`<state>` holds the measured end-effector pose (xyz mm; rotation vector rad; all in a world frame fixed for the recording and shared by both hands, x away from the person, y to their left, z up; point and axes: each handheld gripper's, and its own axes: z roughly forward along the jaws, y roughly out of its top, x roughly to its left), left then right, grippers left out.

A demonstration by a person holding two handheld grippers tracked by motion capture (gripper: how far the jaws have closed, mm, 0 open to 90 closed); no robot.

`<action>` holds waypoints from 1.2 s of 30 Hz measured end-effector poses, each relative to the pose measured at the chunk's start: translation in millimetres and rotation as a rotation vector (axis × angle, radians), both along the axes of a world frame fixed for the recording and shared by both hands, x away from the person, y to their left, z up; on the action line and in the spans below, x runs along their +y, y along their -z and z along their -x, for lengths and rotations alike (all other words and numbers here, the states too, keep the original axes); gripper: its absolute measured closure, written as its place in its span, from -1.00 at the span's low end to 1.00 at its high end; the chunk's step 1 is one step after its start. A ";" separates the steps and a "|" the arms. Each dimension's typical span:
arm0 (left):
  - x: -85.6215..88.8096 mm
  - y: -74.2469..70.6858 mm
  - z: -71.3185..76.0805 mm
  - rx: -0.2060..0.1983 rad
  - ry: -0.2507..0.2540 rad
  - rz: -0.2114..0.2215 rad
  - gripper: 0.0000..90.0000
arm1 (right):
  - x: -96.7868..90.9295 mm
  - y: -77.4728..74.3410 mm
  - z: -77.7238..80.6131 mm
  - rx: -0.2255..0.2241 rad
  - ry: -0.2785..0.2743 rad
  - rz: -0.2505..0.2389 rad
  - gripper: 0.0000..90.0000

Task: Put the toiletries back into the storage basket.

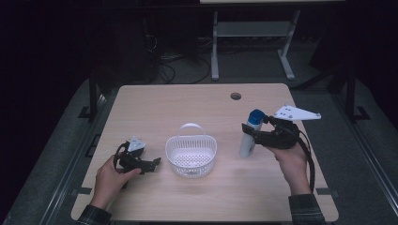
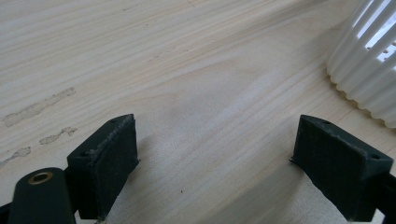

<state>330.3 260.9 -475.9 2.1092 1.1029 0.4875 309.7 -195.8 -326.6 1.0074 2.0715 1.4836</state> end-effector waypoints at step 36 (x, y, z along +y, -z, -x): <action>0.0 0.0 0.2 0.002 -0.001 0.001 -0.71 | 48.4 -23.1 7.3 -0.077 -0.112 -0.057 -0.22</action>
